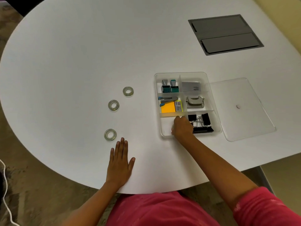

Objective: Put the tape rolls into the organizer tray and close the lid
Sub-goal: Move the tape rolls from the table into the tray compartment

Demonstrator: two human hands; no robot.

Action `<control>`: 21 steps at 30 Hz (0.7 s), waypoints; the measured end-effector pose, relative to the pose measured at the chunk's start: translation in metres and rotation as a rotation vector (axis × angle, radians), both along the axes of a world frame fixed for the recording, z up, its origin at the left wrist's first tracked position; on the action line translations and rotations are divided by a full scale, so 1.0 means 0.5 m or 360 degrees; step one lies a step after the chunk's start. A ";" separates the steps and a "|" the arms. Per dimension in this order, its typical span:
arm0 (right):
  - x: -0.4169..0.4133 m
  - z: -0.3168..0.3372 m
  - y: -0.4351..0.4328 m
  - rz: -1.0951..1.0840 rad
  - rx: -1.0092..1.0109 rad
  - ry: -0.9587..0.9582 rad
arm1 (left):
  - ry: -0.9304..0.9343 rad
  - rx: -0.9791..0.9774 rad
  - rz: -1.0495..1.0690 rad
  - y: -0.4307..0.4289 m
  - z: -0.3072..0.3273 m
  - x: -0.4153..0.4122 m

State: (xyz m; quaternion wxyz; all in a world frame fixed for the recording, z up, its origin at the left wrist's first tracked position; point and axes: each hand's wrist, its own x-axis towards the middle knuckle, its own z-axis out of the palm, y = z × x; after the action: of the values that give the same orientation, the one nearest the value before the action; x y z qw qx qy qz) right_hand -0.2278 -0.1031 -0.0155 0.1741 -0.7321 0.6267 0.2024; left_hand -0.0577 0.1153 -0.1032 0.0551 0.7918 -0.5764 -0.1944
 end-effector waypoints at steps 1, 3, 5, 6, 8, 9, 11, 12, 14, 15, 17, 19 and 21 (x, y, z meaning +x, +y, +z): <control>0.001 0.003 0.001 -0.0012 0.0000 0.0019 | -0.0004 -0.0002 -0.0004 0.000 0.000 0.000; 0.006 0.015 0.011 -0.0012 -0.0072 0.0061 | -0.0006 -0.0004 -0.0008 -0.002 0.000 0.000; 0.018 0.033 0.028 0.0018 -0.0232 0.0059 | -0.0011 -0.0003 -0.0013 -0.002 0.001 -0.003; 0.029 0.043 0.037 0.0051 -0.0316 0.0010 | -0.0008 -0.0006 -0.0005 -0.002 0.001 -0.003; 0.062 0.061 0.059 0.0171 -0.0417 -0.0212 | 0.0001 -0.0013 0.0005 0.000 0.002 -0.002; 0.082 0.066 0.070 0.0279 -0.0418 -0.0363 | 0.0002 -0.0015 0.0008 0.001 0.002 -0.001; 0.129 0.068 0.093 0.0575 -0.0316 -0.0640 | 0.0008 -0.0023 0.0010 0.000 0.004 0.000; 0.154 0.065 0.103 0.0727 -0.0237 -0.0721 | 0.0017 -0.0026 0.0010 -0.001 0.005 0.001; 0.204 0.046 0.121 0.0968 -0.0084 -0.0773 | 0.0023 -0.0029 0.0007 -0.001 0.006 0.002; 0.227 0.032 0.128 0.1071 -0.0036 -0.0770 | 0.0021 -0.0032 0.0010 -0.002 0.005 0.002; 0.269 0.002 0.138 0.1302 -0.0021 -0.0715 | 0.0027 -0.0038 0.0028 -0.001 0.003 0.002; 0.300 -0.024 0.141 0.1530 -0.0046 -0.0647 | 0.0024 -0.0044 0.0027 -0.002 0.002 0.004; 0.321 -0.044 0.142 0.1658 -0.0053 -0.0629 | 0.0024 -0.0045 0.0014 -0.002 0.002 0.006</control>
State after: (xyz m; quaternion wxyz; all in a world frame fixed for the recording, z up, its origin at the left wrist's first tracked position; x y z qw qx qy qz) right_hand -0.0674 -0.0320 -0.0372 0.1536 -0.9718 0.1406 0.1107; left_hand -0.0547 0.1144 -0.1024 0.0715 0.7920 -0.5751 -0.1918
